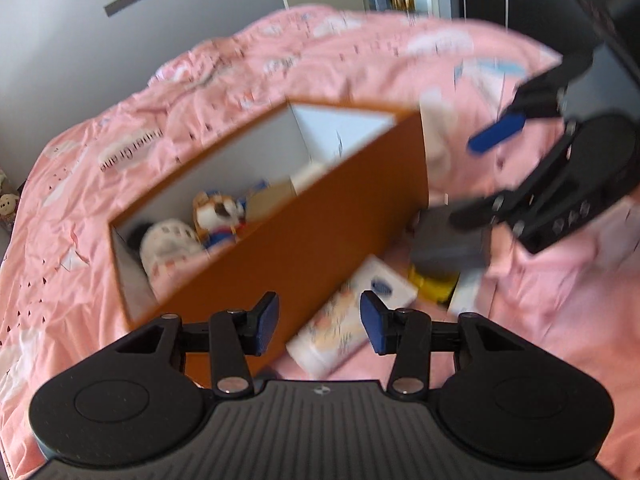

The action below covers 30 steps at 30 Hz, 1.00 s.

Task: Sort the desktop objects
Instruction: 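Withdraw both tools from the box toward the remaining items, then grasp the dark grey gift box with the right tool while the left tool grasps the Vaseline tube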

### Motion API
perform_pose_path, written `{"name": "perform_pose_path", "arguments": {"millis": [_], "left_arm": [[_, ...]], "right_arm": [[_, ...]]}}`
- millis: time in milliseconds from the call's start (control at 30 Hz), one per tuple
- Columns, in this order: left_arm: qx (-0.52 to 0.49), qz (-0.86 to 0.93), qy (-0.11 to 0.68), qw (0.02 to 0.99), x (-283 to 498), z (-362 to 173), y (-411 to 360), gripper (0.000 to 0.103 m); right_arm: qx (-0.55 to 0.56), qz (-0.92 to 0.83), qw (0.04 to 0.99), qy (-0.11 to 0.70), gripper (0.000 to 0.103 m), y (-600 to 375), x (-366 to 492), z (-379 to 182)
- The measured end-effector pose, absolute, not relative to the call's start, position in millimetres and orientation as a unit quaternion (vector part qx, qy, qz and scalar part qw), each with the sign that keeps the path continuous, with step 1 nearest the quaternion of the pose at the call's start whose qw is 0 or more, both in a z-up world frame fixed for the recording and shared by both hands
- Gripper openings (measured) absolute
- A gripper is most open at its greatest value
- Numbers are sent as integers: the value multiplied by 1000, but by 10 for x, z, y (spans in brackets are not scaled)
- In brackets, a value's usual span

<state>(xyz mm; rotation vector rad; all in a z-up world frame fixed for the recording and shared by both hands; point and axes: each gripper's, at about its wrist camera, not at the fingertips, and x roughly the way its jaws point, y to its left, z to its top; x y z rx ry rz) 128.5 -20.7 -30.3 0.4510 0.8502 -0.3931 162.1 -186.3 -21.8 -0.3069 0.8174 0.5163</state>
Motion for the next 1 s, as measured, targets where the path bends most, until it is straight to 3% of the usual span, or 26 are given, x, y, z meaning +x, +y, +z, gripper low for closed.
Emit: {"name": "perform_pose_path", "arguments": {"millis": [167, 267, 633, 1000], "left_arm": [[244, -192, 425, 850, 1277, -658, -264, 57], [273, -190, 428, 840, 1266, -803, -324, 65], [338, -179, 416, 825, 1241, -1105, -464, 72], [356, -172, 413, 820, 1321, -1215, -544, 71]], "right_arm": [[-150, 212, 867, 426, 83, -1953, 1676, -522], [-141, 208, 862, 441, 86, -1998, 1707, -623], [-116, 218, 846, 473, 88, -1991, 1826, -802], [-92, 218, 838, 491, 88, -2038, 1902, -918]]}}
